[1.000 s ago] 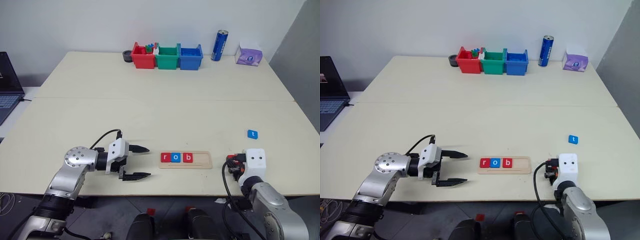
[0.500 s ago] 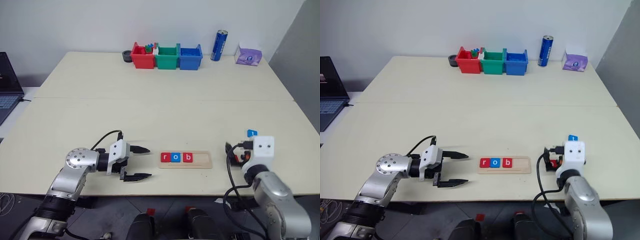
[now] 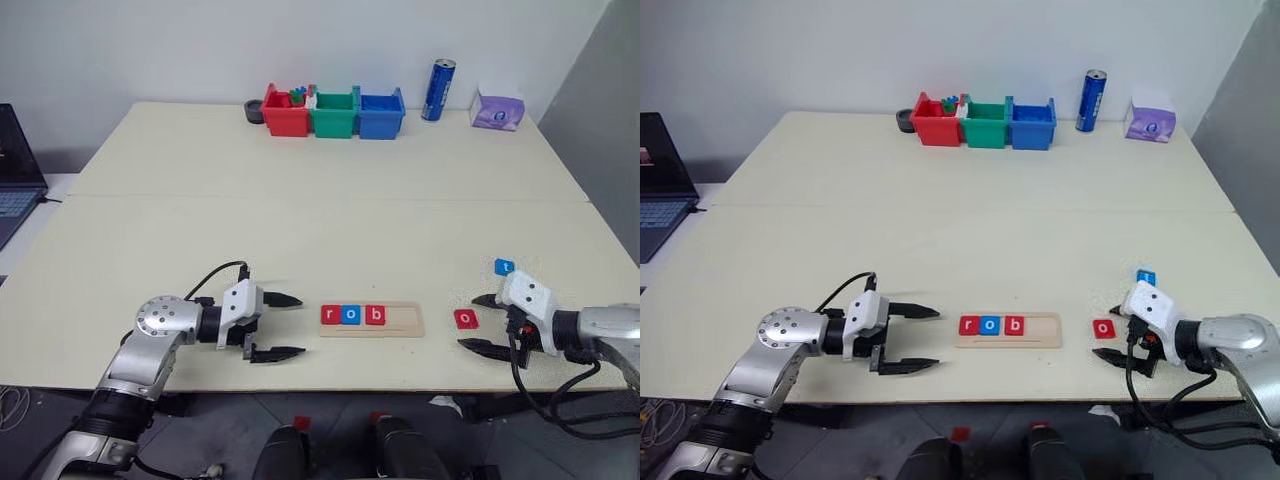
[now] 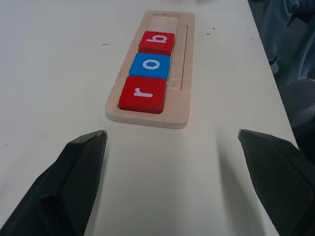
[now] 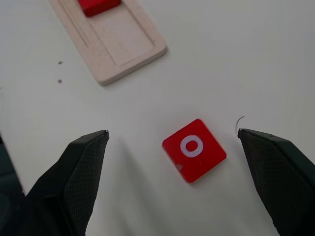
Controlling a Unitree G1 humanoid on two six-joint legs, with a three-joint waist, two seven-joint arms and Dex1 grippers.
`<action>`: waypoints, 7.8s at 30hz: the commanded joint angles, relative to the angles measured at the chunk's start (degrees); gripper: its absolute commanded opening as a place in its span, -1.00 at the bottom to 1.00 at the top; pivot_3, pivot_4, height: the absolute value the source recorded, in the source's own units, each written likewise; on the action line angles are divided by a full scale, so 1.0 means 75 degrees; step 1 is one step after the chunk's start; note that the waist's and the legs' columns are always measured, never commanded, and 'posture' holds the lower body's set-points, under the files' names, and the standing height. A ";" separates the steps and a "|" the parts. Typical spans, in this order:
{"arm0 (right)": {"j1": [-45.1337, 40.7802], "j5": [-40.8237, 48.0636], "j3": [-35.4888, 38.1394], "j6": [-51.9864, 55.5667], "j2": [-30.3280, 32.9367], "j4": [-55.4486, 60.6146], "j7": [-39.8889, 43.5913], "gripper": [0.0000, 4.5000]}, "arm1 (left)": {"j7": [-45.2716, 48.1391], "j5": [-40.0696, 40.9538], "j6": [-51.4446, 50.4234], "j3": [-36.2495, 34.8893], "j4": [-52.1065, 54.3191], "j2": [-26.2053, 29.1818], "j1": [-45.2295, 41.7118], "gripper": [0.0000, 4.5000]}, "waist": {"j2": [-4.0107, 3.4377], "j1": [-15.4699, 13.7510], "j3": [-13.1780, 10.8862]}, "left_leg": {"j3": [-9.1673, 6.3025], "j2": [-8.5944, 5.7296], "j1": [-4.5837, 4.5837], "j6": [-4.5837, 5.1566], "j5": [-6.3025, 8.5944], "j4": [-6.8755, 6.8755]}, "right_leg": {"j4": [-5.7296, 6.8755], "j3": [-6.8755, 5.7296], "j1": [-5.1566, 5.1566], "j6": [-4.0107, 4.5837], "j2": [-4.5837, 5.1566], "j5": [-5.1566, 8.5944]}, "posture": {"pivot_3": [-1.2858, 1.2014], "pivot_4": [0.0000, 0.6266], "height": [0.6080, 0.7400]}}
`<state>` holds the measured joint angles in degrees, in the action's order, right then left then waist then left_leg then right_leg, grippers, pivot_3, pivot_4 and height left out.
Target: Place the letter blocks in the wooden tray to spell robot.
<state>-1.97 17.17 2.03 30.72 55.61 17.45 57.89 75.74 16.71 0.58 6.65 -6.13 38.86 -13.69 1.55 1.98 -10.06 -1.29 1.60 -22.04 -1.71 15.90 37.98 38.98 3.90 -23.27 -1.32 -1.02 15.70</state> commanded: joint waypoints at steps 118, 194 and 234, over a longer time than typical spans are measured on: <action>-0.2946 -0.2054 -0.3189 0.0402 -0.1316 0.0390 0.0156 -0.99 | -0.0366 0.0062 -0.0115 -0.0102 0.0624 0.0046 0.0162 1.00 | -0.0004 -0.0027 -0.0003 | -0.0017 0.0004 -0.0007 -0.0001 0.0000 0.0004 | 0.0004 -0.0020 -0.0002 0.0015 0.0009 -0.0009 | 0.03 -0.52 1.00; 0.0570 -0.0680 0.1207 0.3155 -0.6843 0.2326 -0.7866 -0.35 | -0.0518 0.0197 -0.0675 -0.0087 0.1240 0.0082 0.0042 1.00 | -0.0017 -0.0003 0.0009 | -0.0025 0.0015 -0.0008 -0.0002 0.0000 -0.0015 | 0.0008 0.0010 -0.0004 0.0013 0.0006 0.0002 | 0.03 -0.52 1.00; 0.0361 0.0291 0.0186 0.0896 -0.0098 0.1492 -0.0865 0.99 | -0.0256 0.0014 -0.0029 0.0039 0.0457 -0.0077 -0.0086 1.00 | -0.0009 0.0102 -0.0009 | -0.0018 -0.0002 -0.0016 0.0003 0.0003 -0.0010 | -0.0008 0.0000 -0.0004 0.0007 0.0005 0.0015 | 0.03 -0.52 1.00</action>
<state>1.09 21.64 4.37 42.77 53.72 30.33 48.67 73.85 16.64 -0.10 7.08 -4.05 38.35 -13.83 1.48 2.74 -10.12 -1.39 1.59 -22.14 -1.69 15.92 37.91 38.93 3.89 -23.30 -1.27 -0.98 15.81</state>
